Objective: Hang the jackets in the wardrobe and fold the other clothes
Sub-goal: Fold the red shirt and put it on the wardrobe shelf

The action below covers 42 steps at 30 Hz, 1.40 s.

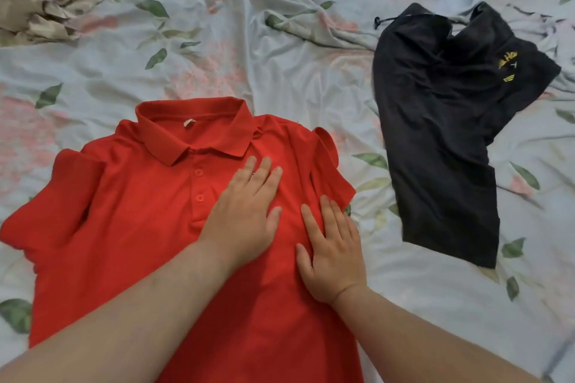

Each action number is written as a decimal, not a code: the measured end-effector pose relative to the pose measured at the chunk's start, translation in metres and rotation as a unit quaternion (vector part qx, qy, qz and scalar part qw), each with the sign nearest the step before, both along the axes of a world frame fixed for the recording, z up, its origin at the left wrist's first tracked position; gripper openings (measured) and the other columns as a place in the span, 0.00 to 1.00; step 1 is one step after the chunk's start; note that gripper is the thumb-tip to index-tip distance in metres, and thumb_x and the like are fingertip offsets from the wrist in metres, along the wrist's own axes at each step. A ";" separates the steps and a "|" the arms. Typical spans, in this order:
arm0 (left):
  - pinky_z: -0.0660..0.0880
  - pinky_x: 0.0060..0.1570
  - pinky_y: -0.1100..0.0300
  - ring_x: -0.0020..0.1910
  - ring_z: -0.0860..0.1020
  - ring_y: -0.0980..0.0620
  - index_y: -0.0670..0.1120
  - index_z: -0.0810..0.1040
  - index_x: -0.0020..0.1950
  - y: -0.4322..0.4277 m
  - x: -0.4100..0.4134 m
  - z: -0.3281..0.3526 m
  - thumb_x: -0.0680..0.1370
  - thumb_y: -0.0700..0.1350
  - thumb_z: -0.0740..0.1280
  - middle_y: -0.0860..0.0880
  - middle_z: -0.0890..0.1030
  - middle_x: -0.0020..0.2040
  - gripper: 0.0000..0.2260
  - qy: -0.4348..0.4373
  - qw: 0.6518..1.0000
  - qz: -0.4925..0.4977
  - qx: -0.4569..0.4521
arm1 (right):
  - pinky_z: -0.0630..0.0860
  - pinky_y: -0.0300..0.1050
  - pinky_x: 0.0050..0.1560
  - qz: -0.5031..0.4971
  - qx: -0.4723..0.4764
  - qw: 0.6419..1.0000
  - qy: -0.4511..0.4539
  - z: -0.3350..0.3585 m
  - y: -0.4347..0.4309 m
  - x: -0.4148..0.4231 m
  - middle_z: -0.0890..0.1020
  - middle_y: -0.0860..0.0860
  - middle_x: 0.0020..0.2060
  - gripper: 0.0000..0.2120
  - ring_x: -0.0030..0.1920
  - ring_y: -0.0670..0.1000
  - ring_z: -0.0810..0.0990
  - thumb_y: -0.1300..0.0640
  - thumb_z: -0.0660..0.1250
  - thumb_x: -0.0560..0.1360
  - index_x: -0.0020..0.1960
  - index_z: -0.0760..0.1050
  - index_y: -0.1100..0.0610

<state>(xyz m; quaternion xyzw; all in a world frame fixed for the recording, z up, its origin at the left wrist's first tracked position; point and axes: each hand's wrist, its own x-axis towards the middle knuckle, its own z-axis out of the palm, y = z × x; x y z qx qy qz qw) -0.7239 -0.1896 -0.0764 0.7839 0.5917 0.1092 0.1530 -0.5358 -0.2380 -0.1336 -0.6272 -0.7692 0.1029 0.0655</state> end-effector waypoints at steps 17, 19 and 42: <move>0.61 0.72 0.39 0.72 0.68 0.35 0.43 0.75 0.71 0.064 0.031 -0.052 0.76 0.52 0.56 0.38 0.70 0.73 0.26 0.057 0.995 0.079 0.024 | 0.74 0.52 0.58 -0.175 0.139 0.939 0.263 0.031 0.055 0.001 0.80 0.50 0.53 0.14 0.55 0.51 0.79 0.48 0.68 0.69 0.51 0.83 0.54; 0.61 0.72 0.39 0.73 0.67 0.35 0.43 0.74 0.71 0.064 0.030 -0.052 0.76 0.52 0.56 0.38 0.70 0.73 0.27 0.050 0.995 0.085 0.031 | 0.72 0.49 0.61 -0.237 0.075 0.933 0.258 0.047 0.096 -0.004 0.79 0.50 0.53 0.20 0.55 0.51 0.77 0.44 0.68 0.70 0.56 0.80 0.55; 0.54 0.76 0.42 0.77 0.60 0.39 0.46 0.63 0.78 0.063 0.028 -0.059 0.66 0.71 0.60 0.38 0.61 0.78 0.46 0.077 0.994 0.072 0.003 | 0.81 0.44 0.49 -0.303 -0.277 0.760 0.504 0.035 0.088 0.064 0.87 0.46 0.45 0.03 0.48 0.47 0.86 0.54 0.72 0.76 0.50 0.83 0.52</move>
